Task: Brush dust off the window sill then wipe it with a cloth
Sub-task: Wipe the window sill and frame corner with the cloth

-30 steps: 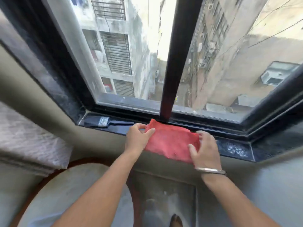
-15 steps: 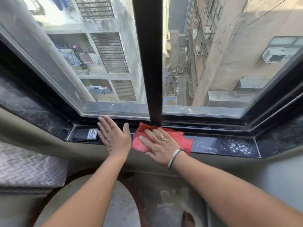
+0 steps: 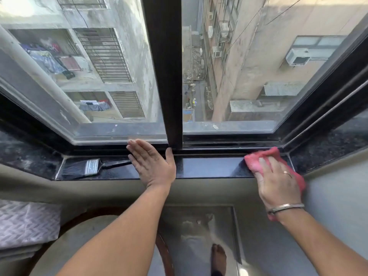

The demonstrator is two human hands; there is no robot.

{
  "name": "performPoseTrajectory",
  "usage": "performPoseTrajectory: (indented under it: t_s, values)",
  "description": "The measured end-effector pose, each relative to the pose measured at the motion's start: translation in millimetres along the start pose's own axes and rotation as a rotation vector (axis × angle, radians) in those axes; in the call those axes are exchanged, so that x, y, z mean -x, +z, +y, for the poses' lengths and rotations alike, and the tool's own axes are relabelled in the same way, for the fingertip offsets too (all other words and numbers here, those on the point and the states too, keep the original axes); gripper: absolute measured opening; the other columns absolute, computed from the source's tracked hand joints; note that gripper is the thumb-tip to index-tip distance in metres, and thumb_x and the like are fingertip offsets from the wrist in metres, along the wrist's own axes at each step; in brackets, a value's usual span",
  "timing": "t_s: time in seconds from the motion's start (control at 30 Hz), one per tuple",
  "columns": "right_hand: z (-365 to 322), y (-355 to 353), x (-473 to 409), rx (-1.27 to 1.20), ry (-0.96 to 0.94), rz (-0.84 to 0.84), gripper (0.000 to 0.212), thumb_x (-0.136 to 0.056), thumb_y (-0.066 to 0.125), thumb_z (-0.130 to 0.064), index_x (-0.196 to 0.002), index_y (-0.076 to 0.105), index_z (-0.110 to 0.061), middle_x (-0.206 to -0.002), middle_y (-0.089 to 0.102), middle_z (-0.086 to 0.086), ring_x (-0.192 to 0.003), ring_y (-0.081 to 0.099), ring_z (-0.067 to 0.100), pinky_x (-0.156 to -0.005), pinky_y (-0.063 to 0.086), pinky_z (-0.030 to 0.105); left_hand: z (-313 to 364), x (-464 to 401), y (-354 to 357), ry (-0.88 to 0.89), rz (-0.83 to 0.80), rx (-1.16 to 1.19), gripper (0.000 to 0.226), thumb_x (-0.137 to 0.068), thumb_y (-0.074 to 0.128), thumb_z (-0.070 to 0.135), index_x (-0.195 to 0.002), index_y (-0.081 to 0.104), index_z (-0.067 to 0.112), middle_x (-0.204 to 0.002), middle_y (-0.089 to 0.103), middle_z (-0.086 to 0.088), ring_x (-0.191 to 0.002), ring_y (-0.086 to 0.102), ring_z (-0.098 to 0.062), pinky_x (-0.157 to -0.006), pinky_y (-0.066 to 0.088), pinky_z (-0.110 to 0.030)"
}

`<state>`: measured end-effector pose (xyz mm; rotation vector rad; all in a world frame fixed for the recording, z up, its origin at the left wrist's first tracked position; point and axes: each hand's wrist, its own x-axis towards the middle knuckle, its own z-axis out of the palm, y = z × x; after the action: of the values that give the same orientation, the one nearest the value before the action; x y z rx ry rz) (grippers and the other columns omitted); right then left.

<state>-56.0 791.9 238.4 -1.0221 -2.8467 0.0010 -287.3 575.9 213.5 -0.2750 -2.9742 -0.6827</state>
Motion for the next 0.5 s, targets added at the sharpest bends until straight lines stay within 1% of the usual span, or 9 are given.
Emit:
performPoseTrajectory:
  t_s: [0.03,0.07,0.1,0.2,0.27,0.3,0.4,0.47,0.5]
  values:
    - [-6,-2,4,-0.026,0.115,0.046,0.055,-0.086,0.044,-0.038,-0.127,0.060,-0.005,-0.129,0.059,0.022,-0.105,0.058,0.044,-0.089,0.051,0.050,0,0,0,-0.005,-0.006,0.004,0.097,-0.095,0.036,0.054,-0.149,-0.020,-0.005,-0.159,-0.011,-0.034,-0.150,-0.009,-0.044,-0.122,0.000,-0.054]
    - [-17,-3,8,-0.052,0.170,0.094,0.054,-0.085,0.047,-0.036,-0.127,0.059,-0.005,-0.131,0.059,0.021,-0.105,0.058,0.044,-0.089,0.051,0.051,-1,-1,0,-0.009,-0.010,0.007,0.097,-0.095,0.035,0.054,-0.149,-0.020,-0.005,-0.159,-0.011,-0.034,-0.150,-0.009,-0.044,-0.122,0.000,-0.054]
    - [-33,-2,12,-0.072,0.149,0.143,0.054,-0.085,0.050,-0.035,-0.129,0.058,-0.006,-0.134,0.057,0.020,-0.108,0.058,0.043,-0.092,0.050,0.050,-1,-1,0,-0.009,-0.010,0.004,0.097,-0.095,0.034,0.054,-0.149,-0.021,-0.005,-0.159,-0.011,-0.034,-0.150,-0.009,-0.044,-0.122,0.000,-0.054]
    - [-106,8,16,-0.164,-0.181,0.193,0.053,-0.088,0.054,-0.035,-0.135,0.055,-0.013,-0.138,0.057,0.012,-0.121,0.055,0.037,-0.103,0.045,0.047,-4,-1,2,0.013,0.003,0.006,0.096,-0.095,0.035,0.053,-0.149,-0.019,-0.005,-0.159,-0.008,-0.036,-0.149,-0.006,-0.046,-0.122,0.003,-0.055]
    - [-152,17,11,-0.187,-0.361,0.127,0.053,-0.086,0.057,-0.036,-0.134,0.056,-0.015,-0.137,0.058,0.011,-0.124,0.054,0.037,-0.105,0.044,0.047,-4,-2,2,0.025,0.018,0.020,0.094,-0.096,0.037,0.052,-0.149,-0.015,-0.005,-0.158,-0.005,-0.037,-0.149,-0.003,-0.048,-0.121,0.007,-0.057]
    - [-165,21,7,-0.179,-0.401,0.084,0.053,-0.085,0.058,-0.036,-0.133,0.057,-0.016,-0.136,0.058,0.012,-0.125,0.053,0.038,-0.105,0.043,0.048,-5,-2,3,0.032,0.025,0.021,0.093,-0.096,0.035,0.052,-0.150,-0.015,-0.004,-0.159,-0.004,-0.037,-0.149,-0.002,-0.048,-0.121,0.007,-0.057]
    - [-153,26,-4,-0.150,-0.446,-0.018,0.058,-0.083,0.056,-0.037,-0.137,0.053,-0.017,-0.139,0.055,0.013,-0.128,0.050,0.037,-0.110,0.038,0.047,-7,-4,6,0.055,0.044,0.024,0.092,-0.095,0.029,0.055,-0.151,-0.015,-0.003,-0.159,-0.005,-0.036,-0.149,-0.003,-0.047,-0.122,0.007,-0.056]
    - [-119,26,-5,-0.131,-0.423,-0.003,0.059,-0.082,0.057,-0.038,-0.137,0.053,-0.016,-0.138,0.056,0.012,-0.126,0.052,0.035,-0.112,0.036,0.045,-9,-4,7,0.054,0.053,0.030,0.092,-0.095,0.030,0.055,-0.151,-0.016,-0.003,-0.159,-0.006,-0.036,-0.149,-0.003,-0.047,-0.122,0.007,-0.055]
    - [-99,25,-3,-0.114,-0.370,0.023,0.058,-0.082,0.057,-0.039,-0.135,0.055,-0.016,-0.136,0.057,0.012,-0.124,0.053,0.035,-0.112,0.036,0.044,-8,-4,7,0.054,0.054,0.032,0.093,-0.095,0.030,0.055,-0.151,-0.017,-0.002,-0.159,-0.006,-0.035,-0.149,-0.003,-0.046,-0.122,0.007,-0.055]
